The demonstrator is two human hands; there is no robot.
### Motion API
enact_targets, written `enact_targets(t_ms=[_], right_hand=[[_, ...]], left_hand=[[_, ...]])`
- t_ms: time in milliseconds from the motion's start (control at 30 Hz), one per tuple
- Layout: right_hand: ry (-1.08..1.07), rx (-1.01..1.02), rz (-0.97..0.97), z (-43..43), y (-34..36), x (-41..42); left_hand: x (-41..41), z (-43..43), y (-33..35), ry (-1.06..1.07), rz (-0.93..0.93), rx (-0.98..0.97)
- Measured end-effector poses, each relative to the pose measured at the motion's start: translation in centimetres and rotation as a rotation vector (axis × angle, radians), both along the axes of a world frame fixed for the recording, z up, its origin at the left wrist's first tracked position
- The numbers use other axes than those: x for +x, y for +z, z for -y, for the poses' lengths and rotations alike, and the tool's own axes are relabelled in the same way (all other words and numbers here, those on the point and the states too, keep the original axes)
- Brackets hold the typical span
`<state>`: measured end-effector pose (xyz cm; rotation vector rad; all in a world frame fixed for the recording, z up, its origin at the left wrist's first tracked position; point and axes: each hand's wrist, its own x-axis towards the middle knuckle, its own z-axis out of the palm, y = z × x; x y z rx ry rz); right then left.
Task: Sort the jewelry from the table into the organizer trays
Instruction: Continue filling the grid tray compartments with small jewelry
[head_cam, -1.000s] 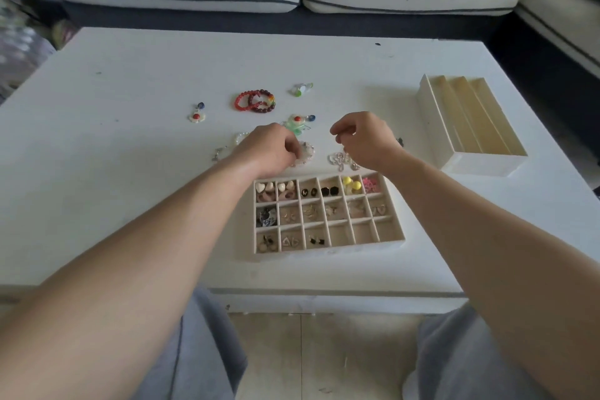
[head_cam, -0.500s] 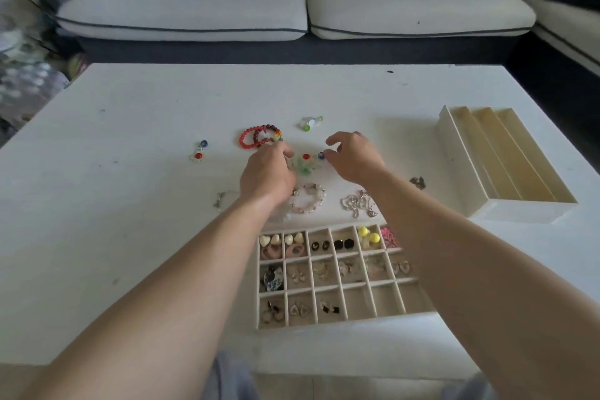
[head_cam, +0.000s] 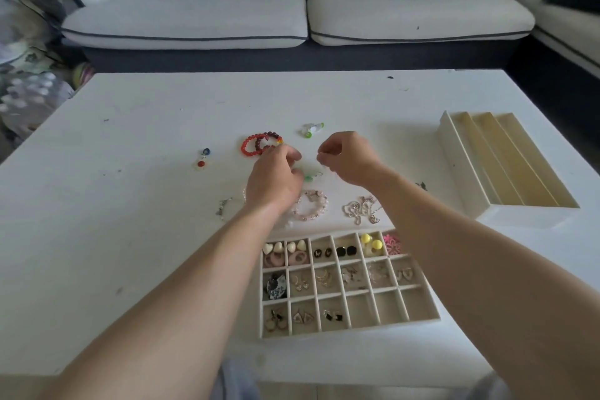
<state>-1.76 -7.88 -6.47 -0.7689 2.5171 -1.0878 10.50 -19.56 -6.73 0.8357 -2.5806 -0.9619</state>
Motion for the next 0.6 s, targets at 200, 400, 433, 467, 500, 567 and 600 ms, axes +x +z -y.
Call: enact_targets(t_ms=[200, 400, 433, 467, 500, 567, 600], right_hand=[[0.026, -0.173, 0.278, -3.2, 3.9, 3.7], [-0.004, -0.275, 0.428, -6.6, 6.6, 6.5], [-0.011, -0.278, 0.441, -7.4, 7.0, 7.0], [-0.012, -0.280, 0.454, -7.8, 7.3, 7.2], [-0.011, -0.277, 0.456, -8.6, 7.8, 7.7], [0.018, -0.271, 0.440, -9.9, 8.4, 8.7], [0.036, -0.271, 0.427, -10.5, 8.7, 9.1]], left_hand=[[1.5, -3.2, 2.2, -0.112, -0.176, 0.418], [4.4, -6.2, 4.2, -0.151, -0.265, 0.495], [5.1, -6.6, 4.6, -0.152, -0.271, 0.505], [5.5, -6.7, 5.0, -0.154, -0.269, 0.506], [6.2, -7.1, 5.5, -0.166, -0.259, 0.502], [7.5, -7.6, 6.4, -0.202, -0.217, 0.521], [8.1, -7.9, 6.9, -0.222, -0.195, 0.546]])
